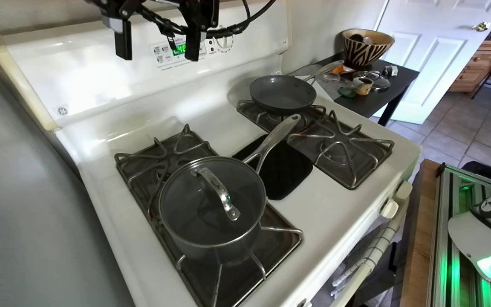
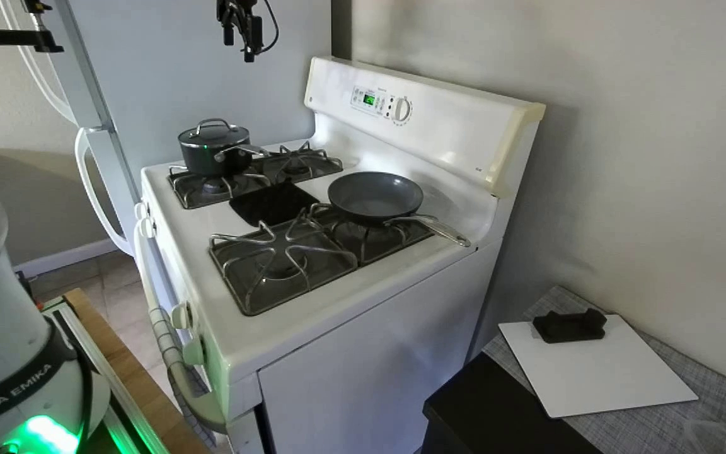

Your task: Put the glass lid on the pot.

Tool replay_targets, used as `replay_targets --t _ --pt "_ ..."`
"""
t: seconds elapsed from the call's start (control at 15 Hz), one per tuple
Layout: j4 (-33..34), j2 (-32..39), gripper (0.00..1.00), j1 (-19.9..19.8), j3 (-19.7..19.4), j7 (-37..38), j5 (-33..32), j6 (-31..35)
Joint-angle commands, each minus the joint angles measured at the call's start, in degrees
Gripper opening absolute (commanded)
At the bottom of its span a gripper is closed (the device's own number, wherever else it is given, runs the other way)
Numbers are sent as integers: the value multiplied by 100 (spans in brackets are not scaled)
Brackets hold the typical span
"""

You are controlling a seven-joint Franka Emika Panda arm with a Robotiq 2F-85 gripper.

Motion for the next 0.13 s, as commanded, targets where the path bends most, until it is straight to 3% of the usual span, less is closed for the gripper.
replay_targets --t 0.0,0.07 --pt "-33 -41 100 -80 91 18 -22 -10" --pt "-77 -77 100 -83 93 18 -21 -7"
